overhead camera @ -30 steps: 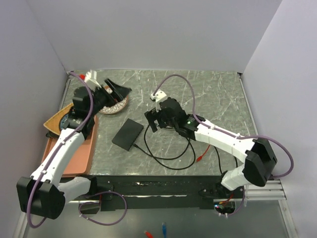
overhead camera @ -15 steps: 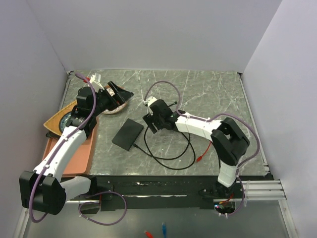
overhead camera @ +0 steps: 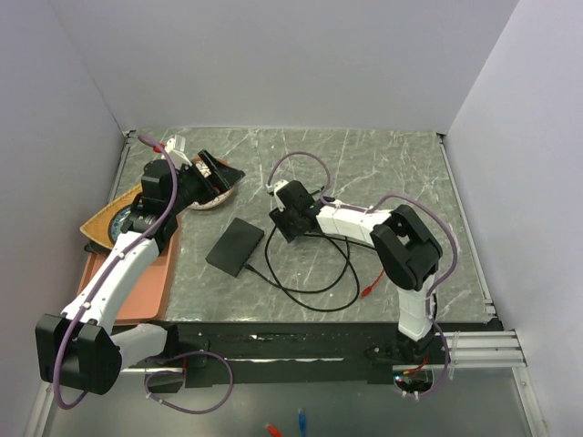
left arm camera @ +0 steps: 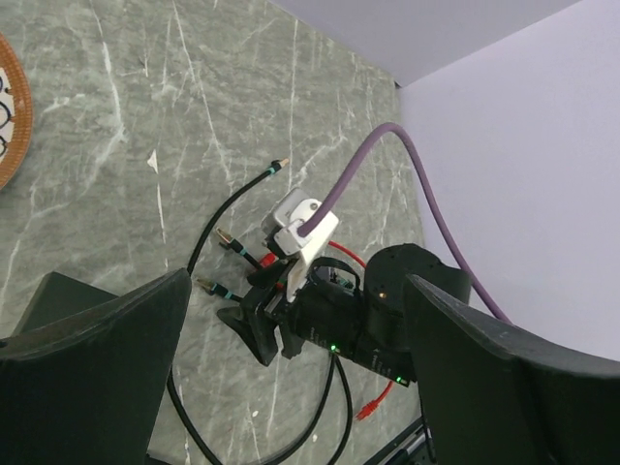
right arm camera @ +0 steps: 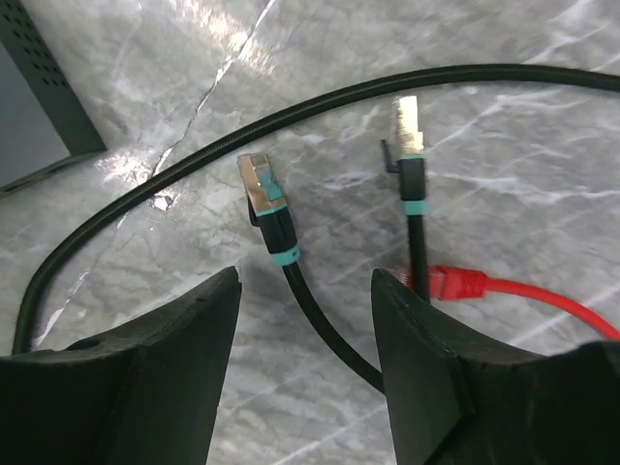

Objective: Insert the plug into the switch port

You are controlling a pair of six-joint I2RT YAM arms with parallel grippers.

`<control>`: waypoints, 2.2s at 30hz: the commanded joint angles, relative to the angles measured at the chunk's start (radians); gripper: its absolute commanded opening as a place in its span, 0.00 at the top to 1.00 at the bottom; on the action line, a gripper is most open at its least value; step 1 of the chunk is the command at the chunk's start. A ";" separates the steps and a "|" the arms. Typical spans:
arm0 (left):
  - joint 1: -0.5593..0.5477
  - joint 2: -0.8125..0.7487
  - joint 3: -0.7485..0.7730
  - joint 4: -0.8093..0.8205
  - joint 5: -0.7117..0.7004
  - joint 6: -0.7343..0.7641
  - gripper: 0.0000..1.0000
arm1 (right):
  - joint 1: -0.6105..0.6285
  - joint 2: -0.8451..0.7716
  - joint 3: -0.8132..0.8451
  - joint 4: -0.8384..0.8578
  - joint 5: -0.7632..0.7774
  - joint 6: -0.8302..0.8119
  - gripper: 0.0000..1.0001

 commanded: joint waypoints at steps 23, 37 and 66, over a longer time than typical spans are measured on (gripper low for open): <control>0.008 -0.025 0.052 -0.037 -0.049 0.052 0.04 | -0.022 -0.424 0.048 -0.019 0.140 -0.079 1.00; 0.013 -0.020 0.045 -0.017 -0.034 0.043 0.04 | -0.045 -1.038 0.078 0.121 0.235 -0.199 1.00; 0.014 -0.013 -0.351 0.374 0.263 0.014 0.04 | -0.025 -0.301 -0.138 0.196 -0.274 -0.004 1.00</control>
